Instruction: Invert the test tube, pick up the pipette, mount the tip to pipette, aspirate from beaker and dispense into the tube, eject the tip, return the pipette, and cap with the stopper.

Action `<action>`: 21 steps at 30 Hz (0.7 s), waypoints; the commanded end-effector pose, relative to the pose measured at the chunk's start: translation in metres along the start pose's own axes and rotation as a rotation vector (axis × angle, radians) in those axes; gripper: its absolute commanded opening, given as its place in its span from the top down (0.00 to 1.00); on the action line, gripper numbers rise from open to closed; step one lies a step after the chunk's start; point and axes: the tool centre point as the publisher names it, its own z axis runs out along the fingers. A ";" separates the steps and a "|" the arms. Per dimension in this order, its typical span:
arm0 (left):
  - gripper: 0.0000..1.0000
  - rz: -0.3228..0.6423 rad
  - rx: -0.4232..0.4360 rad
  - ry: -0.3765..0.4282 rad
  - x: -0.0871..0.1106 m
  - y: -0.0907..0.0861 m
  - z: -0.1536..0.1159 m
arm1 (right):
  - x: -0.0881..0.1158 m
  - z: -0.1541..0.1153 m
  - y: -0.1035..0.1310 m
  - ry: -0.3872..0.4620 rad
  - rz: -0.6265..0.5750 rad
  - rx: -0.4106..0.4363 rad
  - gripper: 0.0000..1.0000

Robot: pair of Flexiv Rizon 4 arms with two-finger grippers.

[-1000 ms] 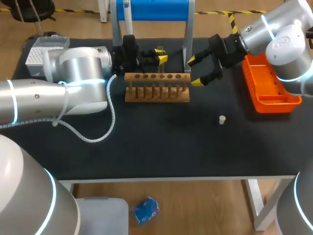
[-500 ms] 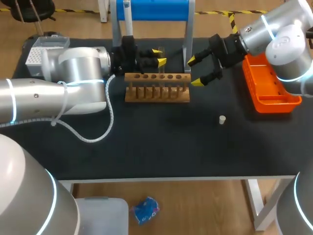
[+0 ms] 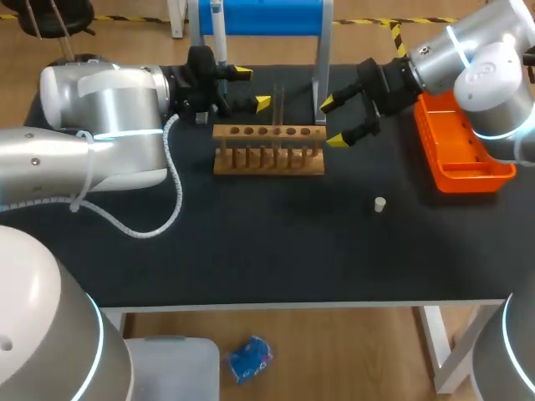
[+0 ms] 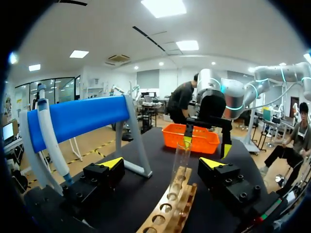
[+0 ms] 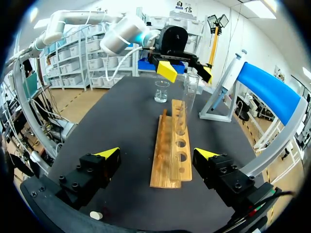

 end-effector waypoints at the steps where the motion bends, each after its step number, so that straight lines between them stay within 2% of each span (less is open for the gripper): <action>1: 0.00 -0.016 -0.051 -0.038 0.014 -0.009 -0.037 | -0.001 0.000 0.000 0.003 -0.001 0.000 0.00; 3: 0.00 -0.044 -0.080 -0.060 0.014 -0.008 -0.050 | -0.001 0.000 0.000 0.003 -0.001 0.000 0.00; 10: 0.00 -0.075 -0.094 -0.155 0.013 -0.004 -0.099 | -0.001 0.000 0.000 0.003 -0.001 0.000 0.00; 21: 0.00 -0.075 -0.094 -0.155 0.013 -0.004 -0.099 | -0.001 0.000 0.000 0.003 -0.001 0.000 0.00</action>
